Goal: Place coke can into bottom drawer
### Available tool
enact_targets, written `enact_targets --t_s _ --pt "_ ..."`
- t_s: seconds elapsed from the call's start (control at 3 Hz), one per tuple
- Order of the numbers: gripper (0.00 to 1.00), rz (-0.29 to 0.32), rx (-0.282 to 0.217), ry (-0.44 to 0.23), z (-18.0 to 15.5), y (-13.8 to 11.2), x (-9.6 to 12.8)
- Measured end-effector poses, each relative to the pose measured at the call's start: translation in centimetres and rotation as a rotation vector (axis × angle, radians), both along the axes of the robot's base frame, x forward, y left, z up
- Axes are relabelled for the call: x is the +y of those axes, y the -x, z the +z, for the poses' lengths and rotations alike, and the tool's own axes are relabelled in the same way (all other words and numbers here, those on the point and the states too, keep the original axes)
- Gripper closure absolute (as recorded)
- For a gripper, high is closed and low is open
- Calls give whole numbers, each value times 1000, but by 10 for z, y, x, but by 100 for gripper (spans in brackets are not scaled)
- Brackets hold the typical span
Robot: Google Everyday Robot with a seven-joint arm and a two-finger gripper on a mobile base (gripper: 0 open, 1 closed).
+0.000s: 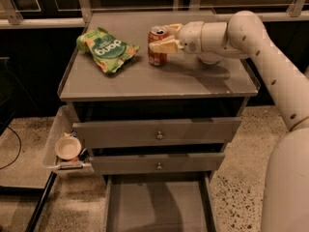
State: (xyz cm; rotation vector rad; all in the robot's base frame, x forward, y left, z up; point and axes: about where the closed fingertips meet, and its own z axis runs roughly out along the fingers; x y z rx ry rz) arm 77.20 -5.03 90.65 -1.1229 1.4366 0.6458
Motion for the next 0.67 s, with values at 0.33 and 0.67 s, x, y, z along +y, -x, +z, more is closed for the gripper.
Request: enact_targets --t_s 0.33,0.67 --pt "100 14 10 -6 -5 7 2" --pt "100 58 3 -24 -4 34 2"
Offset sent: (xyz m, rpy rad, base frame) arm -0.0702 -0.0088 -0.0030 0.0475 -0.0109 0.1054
